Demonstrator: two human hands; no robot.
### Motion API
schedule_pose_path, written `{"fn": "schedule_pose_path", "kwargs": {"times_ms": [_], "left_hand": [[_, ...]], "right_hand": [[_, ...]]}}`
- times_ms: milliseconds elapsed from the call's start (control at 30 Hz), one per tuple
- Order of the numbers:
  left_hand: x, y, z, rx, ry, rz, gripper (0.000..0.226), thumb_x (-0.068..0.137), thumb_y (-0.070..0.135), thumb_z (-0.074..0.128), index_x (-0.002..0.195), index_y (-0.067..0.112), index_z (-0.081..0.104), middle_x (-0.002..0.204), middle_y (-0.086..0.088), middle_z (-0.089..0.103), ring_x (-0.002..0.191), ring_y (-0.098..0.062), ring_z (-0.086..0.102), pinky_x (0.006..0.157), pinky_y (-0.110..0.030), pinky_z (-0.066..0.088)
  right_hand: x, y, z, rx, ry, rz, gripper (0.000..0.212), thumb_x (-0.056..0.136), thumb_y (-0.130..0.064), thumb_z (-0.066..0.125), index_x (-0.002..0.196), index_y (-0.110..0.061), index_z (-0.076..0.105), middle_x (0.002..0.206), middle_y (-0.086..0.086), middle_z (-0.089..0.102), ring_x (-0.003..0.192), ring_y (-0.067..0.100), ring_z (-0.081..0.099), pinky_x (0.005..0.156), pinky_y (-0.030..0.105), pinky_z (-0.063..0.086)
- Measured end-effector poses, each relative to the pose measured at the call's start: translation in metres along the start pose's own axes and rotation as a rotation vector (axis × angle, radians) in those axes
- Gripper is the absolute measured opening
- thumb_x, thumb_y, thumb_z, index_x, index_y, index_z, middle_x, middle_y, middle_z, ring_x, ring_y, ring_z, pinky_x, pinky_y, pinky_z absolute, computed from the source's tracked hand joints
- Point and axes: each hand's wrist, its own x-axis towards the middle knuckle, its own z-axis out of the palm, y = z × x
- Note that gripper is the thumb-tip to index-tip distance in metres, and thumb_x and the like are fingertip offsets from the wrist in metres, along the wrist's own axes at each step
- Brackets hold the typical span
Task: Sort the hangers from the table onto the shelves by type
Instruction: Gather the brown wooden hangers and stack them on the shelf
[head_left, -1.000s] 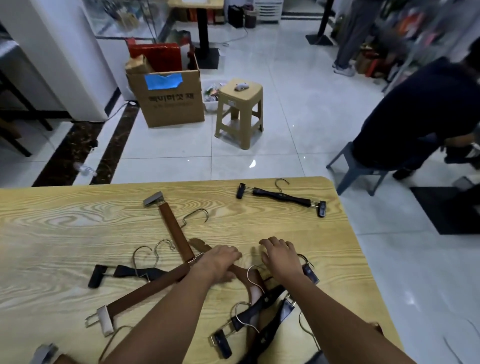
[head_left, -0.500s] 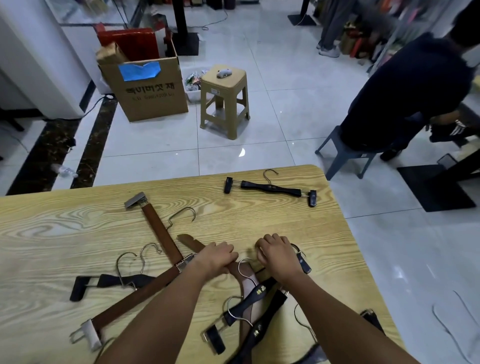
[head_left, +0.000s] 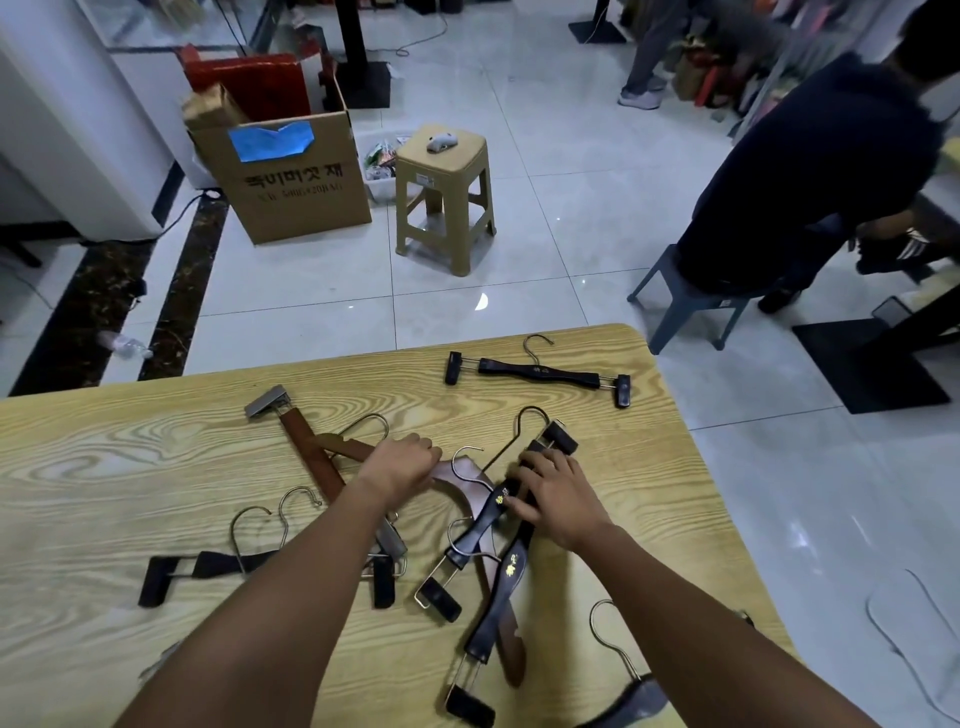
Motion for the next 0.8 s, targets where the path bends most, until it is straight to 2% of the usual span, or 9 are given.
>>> {"fn": "schedule_pose_path", "kwargs": {"times_ms": [100,200,367,500,600,700,800], "left_hand": [[-0.002,-0.001,0.000,0.018,0.010,-0.033,0.027,0.097,0.028,0.042,0.118,0.012,0.049,0.120,-0.008,0.060,0.117,-0.026,0.051,0.082,-0.038,0.045],[-0.004,0.001,-0.001,0.026,-0.001,-0.058,0.028,0.098,0.026,0.041,0.121,0.011,0.047,0.120,-0.009,0.061,0.117,-0.027,0.051,0.083,-0.038,0.044],[-0.006,0.009,0.003,0.008,-0.001,-0.100,0.028,0.097,0.024,0.043,0.122,0.011,0.047,0.123,-0.008,0.059,0.120,-0.027,0.048,0.086,-0.038,0.044],[-0.007,0.012,0.008,-0.032,-0.010,-0.124,0.028,0.097,0.024,0.044,0.122,0.012,0.046,0.123,-0.008,0.058,0.121,-0.027,0.047,0.084,-0.039,0.044],[-0.007,0.016,0.013,-0.054,-0.013,-0.129,0.030,0.097,0.028,0.045,0.123,0.012,0.046,0.124,-0.007,0.058,0.121,-0.026,0.046,0.084,-0.038,0.045],[-0.007,0.021,0.019,-0.088,-0.006,-0.131,0.031,0.097,0.030,0.045,0.122,0.012,0.047,0.123,-0.007,0.058,0.120,-0.026,0.047,0.083,-0.037,0.045],[-0.008,0.023,0.025,-0.114,0.015,-0.134,0.030,0.097,0.031,0.045,0.120,0.012,0.048,0.121,-0.007,0.059,0.119,-0.026,0.048,0.081,-0.036,0.045]], "right_hand": [[0.001,-0.003,-0.004,0.014,-0.096,0.028,0.066,0.090,-0.065,0.040,0.145,-0.030,0.035,0.156,-0.003,0.022,0.143,0.028,0.015,0.115,0.043,0.015],[0.003,-0.014,-0.002,0.036,-0.071,0.172,0.070,0.090,-0.065,0.039,0.149,-0.029,0.026,0.159,-0.001,0.013,0.141,0.032,0.016,0.113,0.043,0.021],[0.014,-0.041,0.005,0.172,0.027,0.523,0.078,0.094,-0.055,0.044,0.149,-0.008,0.015,0.148,0.021,0.024,0.130,0.035,0.031,0.105,0.039,0.033],[0.023,-0.053,0.007,0.242,0.055,0.720,0.087,0.093,-0.050,0.050,0.148,0.001,0.008,0.144,0.024,0.026,0.126,0.036,0.035,0.103,0.038,0.035],[0.027,-0.058,0.008,0.398,0.055,0.887,0.094,0.090,-0.050,0.056,0.147,0.005,0.006,0.141,0.025,0.029,0.122,0.037,0.041,0.100,0.039,0.040],[0.029,-0.062,0.012,0.523,0.034,0.927,0.101,0.086,-0.050,0.062,0.148,0.005,0.003,0.142,0.024,0.028,0.123,0.038,0.044,0.097,0.040,0.043],[0.031,-0.065,0.013,0.567,0.024,0.912,0.097,0.089,-0.045,0.061,0.149,0.002,0.001,0.144,0.024,0.027,0.124,0.039,0.045,0.094,0.041,0.045]]}}
